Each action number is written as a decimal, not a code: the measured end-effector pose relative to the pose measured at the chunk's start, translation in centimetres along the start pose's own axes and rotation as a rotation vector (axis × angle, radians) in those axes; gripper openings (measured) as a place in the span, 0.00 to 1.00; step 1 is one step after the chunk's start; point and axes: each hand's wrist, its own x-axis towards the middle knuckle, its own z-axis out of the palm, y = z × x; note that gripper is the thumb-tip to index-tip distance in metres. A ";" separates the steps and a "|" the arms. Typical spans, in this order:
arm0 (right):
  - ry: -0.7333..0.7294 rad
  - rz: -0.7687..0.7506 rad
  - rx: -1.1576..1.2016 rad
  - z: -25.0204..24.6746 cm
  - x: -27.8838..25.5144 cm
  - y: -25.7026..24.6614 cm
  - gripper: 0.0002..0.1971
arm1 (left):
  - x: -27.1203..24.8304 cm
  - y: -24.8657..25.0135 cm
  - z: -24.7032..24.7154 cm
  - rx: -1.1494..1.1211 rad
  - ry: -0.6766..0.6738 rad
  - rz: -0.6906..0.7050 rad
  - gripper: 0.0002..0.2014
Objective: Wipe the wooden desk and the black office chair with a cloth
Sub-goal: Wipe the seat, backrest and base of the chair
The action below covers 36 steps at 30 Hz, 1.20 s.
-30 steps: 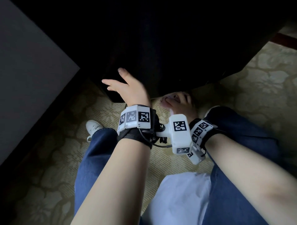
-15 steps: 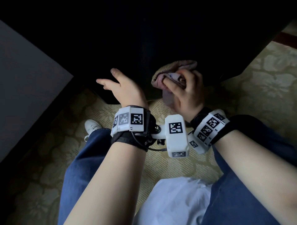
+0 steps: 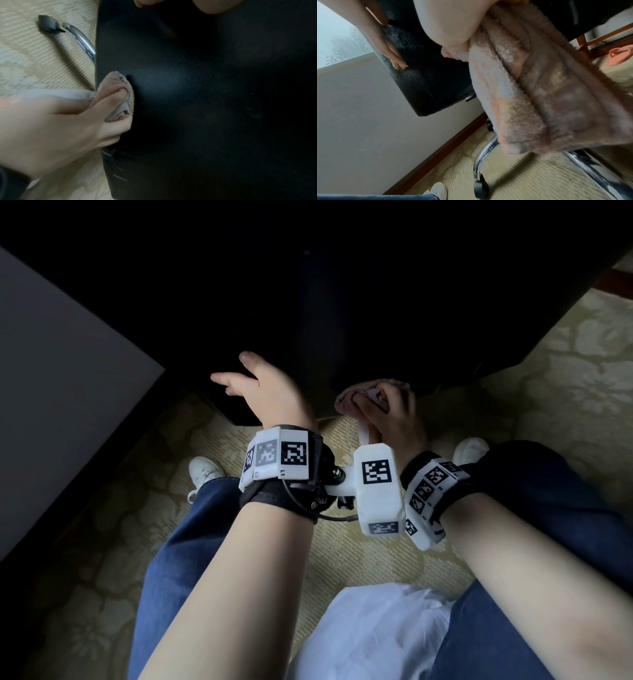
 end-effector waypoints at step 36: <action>0.155 -0.019 -0.163 0.5 0.0 -2.7 0.48 | 2.0 -0.5 -0.2 0.152 -0.152 0.042 0.33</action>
